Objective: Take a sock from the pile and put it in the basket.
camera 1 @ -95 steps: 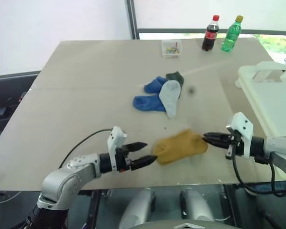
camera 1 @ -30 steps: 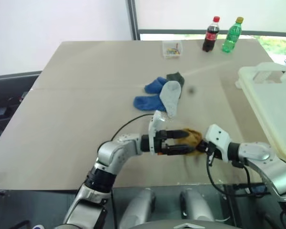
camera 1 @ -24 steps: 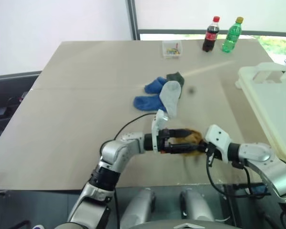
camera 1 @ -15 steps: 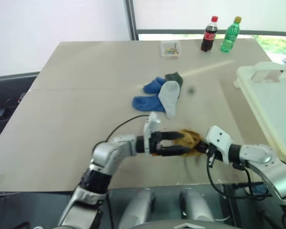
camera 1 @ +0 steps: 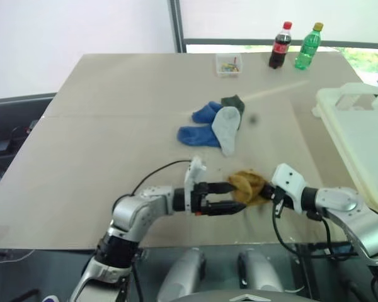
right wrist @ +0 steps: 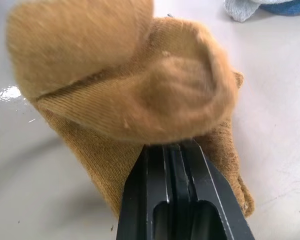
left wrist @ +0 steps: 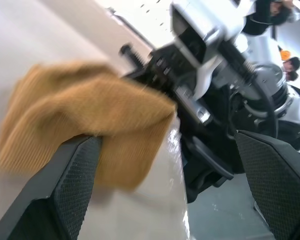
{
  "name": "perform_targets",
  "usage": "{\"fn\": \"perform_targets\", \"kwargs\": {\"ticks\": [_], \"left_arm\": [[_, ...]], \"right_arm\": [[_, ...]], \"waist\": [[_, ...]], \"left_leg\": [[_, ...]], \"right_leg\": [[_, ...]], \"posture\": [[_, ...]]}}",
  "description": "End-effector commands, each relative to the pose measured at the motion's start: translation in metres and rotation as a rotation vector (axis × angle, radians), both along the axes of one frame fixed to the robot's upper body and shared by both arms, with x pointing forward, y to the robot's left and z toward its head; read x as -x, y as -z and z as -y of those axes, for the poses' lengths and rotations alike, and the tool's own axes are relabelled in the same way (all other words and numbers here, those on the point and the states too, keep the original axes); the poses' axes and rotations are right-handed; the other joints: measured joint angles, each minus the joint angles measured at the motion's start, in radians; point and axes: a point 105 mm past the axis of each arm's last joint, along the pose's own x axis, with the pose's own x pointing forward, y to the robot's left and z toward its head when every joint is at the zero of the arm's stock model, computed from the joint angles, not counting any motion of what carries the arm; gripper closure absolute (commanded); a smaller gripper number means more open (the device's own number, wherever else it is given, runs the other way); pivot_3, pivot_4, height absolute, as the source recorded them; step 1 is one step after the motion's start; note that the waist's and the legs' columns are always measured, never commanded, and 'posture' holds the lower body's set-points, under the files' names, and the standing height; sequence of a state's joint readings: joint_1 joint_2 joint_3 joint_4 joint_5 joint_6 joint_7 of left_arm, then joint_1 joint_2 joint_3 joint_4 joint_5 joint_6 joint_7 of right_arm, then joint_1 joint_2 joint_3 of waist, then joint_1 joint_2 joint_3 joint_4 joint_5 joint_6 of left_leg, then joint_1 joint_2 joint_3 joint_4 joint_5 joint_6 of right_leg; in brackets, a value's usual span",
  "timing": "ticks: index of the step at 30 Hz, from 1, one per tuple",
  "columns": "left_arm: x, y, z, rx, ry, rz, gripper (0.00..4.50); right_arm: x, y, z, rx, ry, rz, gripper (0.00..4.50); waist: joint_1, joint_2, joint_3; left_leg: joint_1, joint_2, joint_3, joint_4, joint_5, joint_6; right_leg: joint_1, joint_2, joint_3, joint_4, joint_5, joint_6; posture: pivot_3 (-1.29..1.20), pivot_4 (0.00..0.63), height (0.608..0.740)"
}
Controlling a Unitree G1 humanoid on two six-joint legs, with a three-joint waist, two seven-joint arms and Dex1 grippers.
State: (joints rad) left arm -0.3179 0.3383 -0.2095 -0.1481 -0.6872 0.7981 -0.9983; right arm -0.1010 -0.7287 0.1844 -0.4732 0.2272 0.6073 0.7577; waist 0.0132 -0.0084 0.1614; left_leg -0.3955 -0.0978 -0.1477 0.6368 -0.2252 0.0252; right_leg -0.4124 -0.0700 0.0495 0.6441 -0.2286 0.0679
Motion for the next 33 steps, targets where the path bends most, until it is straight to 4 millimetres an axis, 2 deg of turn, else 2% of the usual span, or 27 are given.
{"fn": "perform_targets", "kwargs": {"ticks": [1, 14, 19, 23, 28, 33], "left_arm": [[-0.004, -0.001, 0.009, 0.010, 0.010, 0.021, 0.00], [-0.021, -0.009, 0.036, 0.106, -0.016, 0.000, 0.00], [-0.022, 0.011, 0.048, 0.030, 0.002, -0.066, 0.00], [-0.020, 0.026, 0.055, -0.029, 0.038, -0.109, 0.00], [-0.019, 0.038, 0.058, -0.095, 0.059, -0.134, 0.00], [-0.022, 0.047, 0.056, -0.132, 0.047, -0.166, 0.00]], "right_arm": [[-0.001, -0.007, -0.003, -0.005, -0.017, 0.030, 4.36], [0.004, -0.007, -0.005, -0.015, -0.015, 0.037, 4.36], [0.005, -0.010, -0.007, -0.019, -0.026, 0.069, 4.36], [0.007, -0.029, -0.009, -0.064, -0.069, 0.137, 4.36], [0.017, -0.046, -0.007, -0.117, -0.120, 0.163, 4.36], [0.025, -0.052, -0.004, -0.175, -0.117, 0.149, 4.36]], "waist": [[-0.001, 0.000, 0.000], [0.000, 0.000, 0.000], [0.000, 0.000, 0.000], [0.001, 0.000, 0.000], [0.003, 0.000, -0.001], [0.004, -0.001, -0.001]], "left_leg": [[0.000, 0.000, 0.000, 0.000, 0.000, 0.000], [0.000, 0.000, 0.000, 0.000, 0.000, 0.000], [0.000, -0.001, 0.000, 0.001, 0.000, 0.000], [0.000, -0.001, 0.000, 0.001, 0.000, -0.001], [0.000, -0.001, -0.001, 0.002, 0.000, 0.000], [0.000, -0.002, -0.002, 0.003, 0.000, 0.000]], "right_leg": [[0.000, 0.000, 0.000, 0.000, 0.000, 0.000], [0.000, 0.000, 0.000, 0.000, 0.000, 0.000], [0.000, 0.002, 0.000, 0.000, 0.000, 0.000], [0.001, 0.003, 0.000, 0.000, 0.000, 0.000], [0.001, 0.002, -0.001, 0.000, 0.000, 0.001], [0.002, 0.002, -0.002, 0.000, 0.000, 0.001]], "posture": [[0.00, 0.150, 0.740], [0.00, 0.150, 0.740], [0.00, 0.150, 0.740], [0.00, 0.150, 0.740], [0.00, 0.150, 0.740], [0.00, 0.150, 0.740]]}}
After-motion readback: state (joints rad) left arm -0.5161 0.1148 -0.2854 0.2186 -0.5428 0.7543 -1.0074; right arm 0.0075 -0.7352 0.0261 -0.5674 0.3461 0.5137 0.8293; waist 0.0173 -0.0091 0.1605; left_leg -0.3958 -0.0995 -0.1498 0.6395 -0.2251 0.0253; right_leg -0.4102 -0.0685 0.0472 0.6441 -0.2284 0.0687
